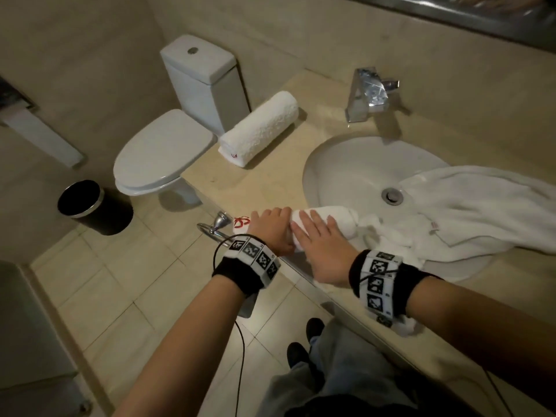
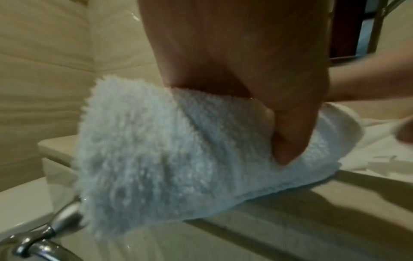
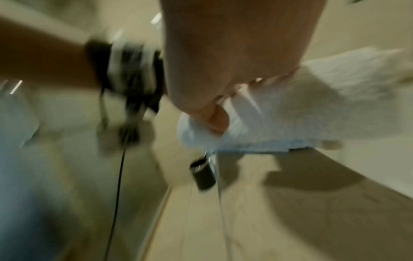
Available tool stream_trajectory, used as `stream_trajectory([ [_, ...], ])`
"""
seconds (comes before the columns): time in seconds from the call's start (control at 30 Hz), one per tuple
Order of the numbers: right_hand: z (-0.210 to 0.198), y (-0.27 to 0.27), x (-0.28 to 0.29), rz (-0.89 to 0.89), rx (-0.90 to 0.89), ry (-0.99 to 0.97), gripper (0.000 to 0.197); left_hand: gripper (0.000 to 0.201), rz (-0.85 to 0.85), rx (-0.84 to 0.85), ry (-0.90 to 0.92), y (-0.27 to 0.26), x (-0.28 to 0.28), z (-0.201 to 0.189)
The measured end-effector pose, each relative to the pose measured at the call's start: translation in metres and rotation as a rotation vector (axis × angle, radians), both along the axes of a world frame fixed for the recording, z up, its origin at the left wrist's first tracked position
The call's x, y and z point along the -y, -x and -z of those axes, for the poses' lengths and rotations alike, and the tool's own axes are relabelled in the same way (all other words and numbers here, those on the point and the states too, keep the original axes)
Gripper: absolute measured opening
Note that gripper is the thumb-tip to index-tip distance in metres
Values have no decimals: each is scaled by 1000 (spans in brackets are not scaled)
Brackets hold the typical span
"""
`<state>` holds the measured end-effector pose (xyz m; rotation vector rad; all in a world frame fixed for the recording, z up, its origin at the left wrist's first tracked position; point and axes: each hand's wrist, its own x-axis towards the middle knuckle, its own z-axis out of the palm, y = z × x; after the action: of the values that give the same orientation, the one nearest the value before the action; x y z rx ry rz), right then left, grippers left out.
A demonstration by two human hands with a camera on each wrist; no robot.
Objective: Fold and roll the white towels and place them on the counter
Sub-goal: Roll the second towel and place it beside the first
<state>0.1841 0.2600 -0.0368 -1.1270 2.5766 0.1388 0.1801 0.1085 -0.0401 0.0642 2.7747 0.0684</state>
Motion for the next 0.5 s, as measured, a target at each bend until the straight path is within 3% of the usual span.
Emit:
stream_trajectory([
  [0.07,-9,15,-15,174,215,392,57,68,-2,14,28,-2,-4,-2],
  [0.1,-10,24,-24,295,229,555,50,66,10,23,40,-4,-4,-1],
  [0.17,-4,38,-43,589,180,661,46,66,53,32,75,-8,-6,-3],
  [0.27,15,43,-60,966,258,725,38,71,94,33,146,-11,-13,-4],
  [0.37,22,36,-67,1070,272,858,13,79,84,45,131,-9,-21,-3],
  [0.5,8,34,-62,1081,347,813,42,81,112,29,114,-14,-23,-1],
])
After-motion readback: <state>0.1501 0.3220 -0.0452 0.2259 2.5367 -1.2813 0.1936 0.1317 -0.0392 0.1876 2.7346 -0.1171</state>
